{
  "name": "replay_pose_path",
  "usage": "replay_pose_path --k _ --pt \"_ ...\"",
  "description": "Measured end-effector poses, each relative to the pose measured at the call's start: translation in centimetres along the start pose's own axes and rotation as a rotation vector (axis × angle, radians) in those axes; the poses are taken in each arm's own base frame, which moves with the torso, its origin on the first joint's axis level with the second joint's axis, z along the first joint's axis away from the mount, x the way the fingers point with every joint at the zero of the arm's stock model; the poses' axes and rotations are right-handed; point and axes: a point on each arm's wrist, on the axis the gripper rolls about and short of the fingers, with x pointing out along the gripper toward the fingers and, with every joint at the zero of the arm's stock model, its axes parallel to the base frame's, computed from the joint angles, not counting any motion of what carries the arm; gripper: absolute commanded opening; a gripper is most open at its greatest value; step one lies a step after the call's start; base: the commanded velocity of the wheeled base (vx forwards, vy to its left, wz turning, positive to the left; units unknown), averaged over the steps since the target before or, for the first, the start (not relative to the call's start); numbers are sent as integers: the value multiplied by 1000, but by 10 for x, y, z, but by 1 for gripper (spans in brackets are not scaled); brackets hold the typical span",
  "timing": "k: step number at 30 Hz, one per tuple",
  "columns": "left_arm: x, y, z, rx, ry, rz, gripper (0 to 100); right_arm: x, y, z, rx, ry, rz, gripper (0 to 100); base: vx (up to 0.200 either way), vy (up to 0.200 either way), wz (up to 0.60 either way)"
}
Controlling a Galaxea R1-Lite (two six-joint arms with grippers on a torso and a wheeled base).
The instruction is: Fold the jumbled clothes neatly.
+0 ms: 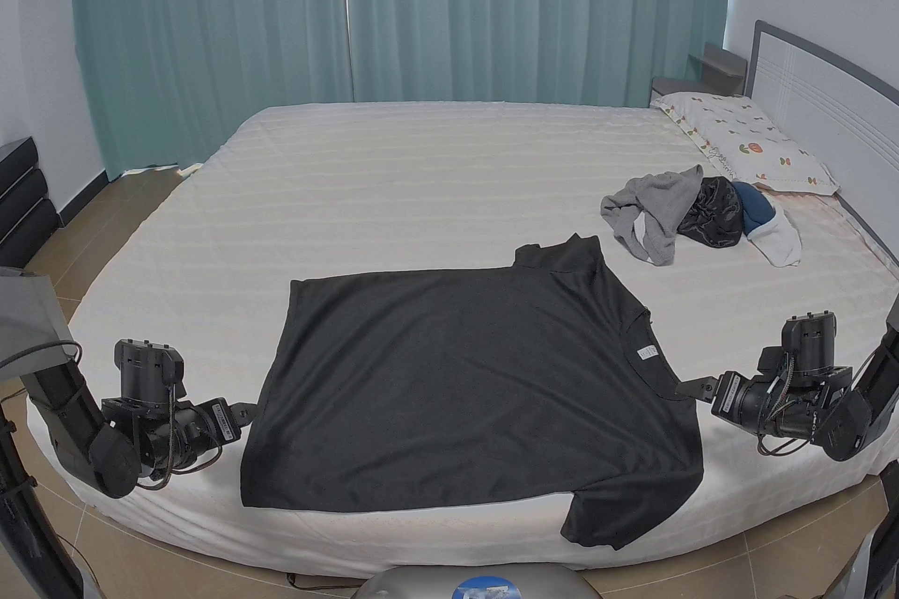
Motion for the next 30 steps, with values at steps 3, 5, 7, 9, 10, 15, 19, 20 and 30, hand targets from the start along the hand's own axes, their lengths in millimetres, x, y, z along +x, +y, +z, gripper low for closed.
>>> replay_pose_path --k 3,5,7,9,10,15,19,20,30 --pt "0 0 1 -13 -1 -3 100 0 1 2 12 -8 4 100 67 0 0" --pt "1 -1 2 -34 -4 -6 100 0 2 3 26 -13 7 100 200 0 0" --pt "1 -2 3 -50 -9 -10 100 1 2 4 32 -15 9 100 0 0 0" --pt "2 -3 5 -70 -15 -14 100 1 3 4 33 -17 11 100 0 0 0" --pt "2 -4 6 -75 -20 -17 100 1 3 4 34 -17 11 100 0 0 0" --pt "3 -5 8 -77 -28 -22 100 1 4 4 33 -17 13 100 0 0 0" --pt "3 -5 8 -76 -28 -23 100 1 4 4 32 -15 14 100 100 0 0" --pt "3 -6 8 -75 -28 -24 100 1 4 4 32 -14 13 100 200 0 0" --pt "1 -6 10 -76 -62 -40 100 3 4 3 31 -8 12 100 40 0 0"
